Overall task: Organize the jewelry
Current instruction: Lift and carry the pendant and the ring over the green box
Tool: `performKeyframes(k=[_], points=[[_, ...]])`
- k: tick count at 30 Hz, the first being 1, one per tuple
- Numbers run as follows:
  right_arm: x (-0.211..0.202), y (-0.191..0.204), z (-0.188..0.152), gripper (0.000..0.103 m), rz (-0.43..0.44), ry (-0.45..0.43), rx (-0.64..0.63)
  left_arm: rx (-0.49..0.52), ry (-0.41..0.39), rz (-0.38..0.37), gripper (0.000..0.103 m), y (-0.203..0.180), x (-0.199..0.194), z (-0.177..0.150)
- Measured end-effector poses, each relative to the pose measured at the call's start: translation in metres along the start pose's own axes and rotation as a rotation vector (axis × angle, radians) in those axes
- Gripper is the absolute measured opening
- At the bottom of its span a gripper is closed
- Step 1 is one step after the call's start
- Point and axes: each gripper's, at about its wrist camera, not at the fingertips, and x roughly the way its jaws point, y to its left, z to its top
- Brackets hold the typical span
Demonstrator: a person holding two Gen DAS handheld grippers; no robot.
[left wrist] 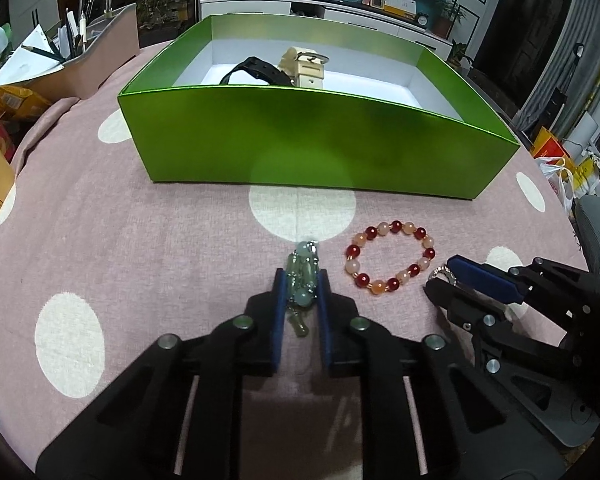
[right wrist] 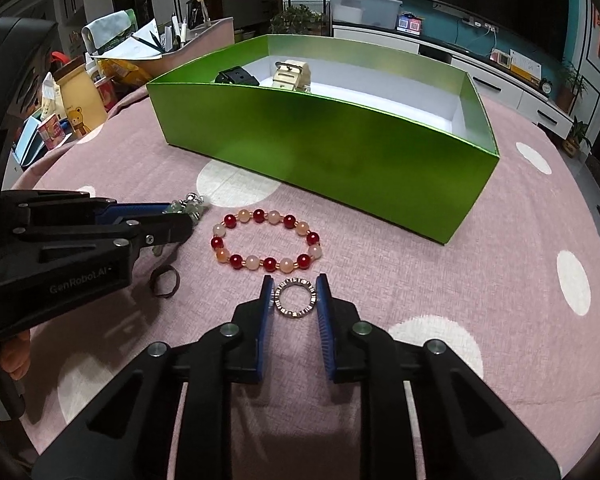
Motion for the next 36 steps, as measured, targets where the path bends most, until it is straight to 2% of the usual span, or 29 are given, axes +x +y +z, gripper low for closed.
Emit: performKeyframes(k=[6, 15, 36], points=[[-0.005, -0.006, -0.003, 0.021, 0.018, -0.014, 0.036, -0.025, -0.011, -0.020, 0.010, 0.006, -0.007, -0.002], [-0.025, -0.013, -0.004, 0.021, 0.014, -0.048, 0.054, -0.054, -0.051, -0.039, 0.009, 0.012, -0.027, -0.002], [-0.080, -0.009, 0.002, 0.021, 0.029, -0.160, 0.051, -0.113, -0.166, 0.000, 0.009, 0.031, -0.101, 0.000]])
